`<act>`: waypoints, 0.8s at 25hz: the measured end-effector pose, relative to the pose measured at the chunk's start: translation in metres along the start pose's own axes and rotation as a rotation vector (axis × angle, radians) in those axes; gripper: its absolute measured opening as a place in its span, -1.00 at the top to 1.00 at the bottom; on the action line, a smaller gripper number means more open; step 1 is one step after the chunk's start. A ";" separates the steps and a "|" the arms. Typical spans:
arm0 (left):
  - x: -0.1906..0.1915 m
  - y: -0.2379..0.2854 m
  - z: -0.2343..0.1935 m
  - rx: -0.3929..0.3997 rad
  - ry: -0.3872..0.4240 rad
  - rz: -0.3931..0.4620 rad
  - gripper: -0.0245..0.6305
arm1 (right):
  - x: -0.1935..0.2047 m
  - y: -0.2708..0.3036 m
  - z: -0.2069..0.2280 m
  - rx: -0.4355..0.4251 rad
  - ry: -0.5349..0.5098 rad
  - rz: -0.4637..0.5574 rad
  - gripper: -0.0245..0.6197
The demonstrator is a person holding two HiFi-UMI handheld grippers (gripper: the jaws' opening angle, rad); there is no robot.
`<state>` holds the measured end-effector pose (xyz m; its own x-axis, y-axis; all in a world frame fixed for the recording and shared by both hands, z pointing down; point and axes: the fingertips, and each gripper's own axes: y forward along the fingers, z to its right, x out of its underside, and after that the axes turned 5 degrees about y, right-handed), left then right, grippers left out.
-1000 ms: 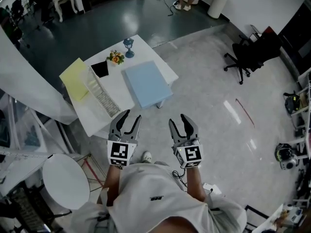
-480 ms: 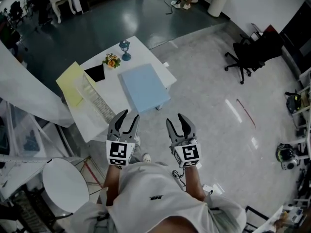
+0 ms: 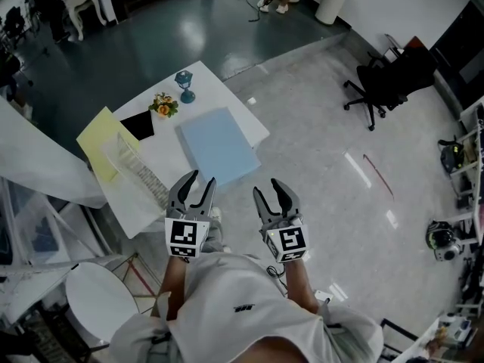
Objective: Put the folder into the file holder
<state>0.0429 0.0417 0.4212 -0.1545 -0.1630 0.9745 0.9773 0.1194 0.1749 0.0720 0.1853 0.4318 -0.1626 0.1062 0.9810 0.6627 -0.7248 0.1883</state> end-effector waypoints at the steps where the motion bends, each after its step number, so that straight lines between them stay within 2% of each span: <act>1: 0.000 0.006 -0.004 0.002 -0.001 0.000 0.37 | -0.001 0.007 0.003 0.001 -0.002 -0.001 0.32; 20: 0.012 0.119 -0.097 0.050 -0.026 -0.009 0.37 | -0.024 0.147 0.047 0.063 -0.022 -0.045 0.32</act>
<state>0.1714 -0.0410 0.4403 -0.1678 -0.1391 0.9760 0.9674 0.1673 0.1901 0.2079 0.1078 0.4383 -0.1773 0.1532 0.9722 0.6997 -0.6750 0.2340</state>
